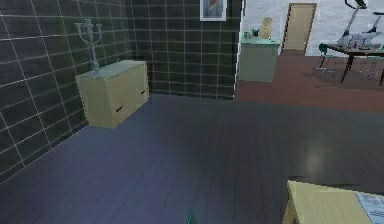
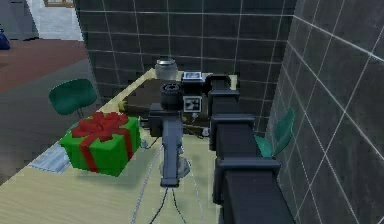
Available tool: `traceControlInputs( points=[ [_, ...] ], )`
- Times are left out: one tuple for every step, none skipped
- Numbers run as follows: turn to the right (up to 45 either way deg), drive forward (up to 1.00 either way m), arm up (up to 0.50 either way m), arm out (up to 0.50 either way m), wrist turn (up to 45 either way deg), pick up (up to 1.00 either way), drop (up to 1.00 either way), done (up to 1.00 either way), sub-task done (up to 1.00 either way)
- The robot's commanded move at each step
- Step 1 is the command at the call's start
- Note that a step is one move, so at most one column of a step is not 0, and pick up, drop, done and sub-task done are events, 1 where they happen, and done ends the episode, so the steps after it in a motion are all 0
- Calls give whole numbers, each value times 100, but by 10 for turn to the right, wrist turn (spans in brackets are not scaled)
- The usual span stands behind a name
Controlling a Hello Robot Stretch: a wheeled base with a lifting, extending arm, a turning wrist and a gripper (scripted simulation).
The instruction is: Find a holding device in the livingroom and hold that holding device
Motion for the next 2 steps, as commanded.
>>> traceControlInputs(
  points=[
    [0, 0, 0, 0, 450, 0, 0, 0, 0],
    [0, 0, 0, 0, 450, 0, 0, 0, 0]
  ],
)
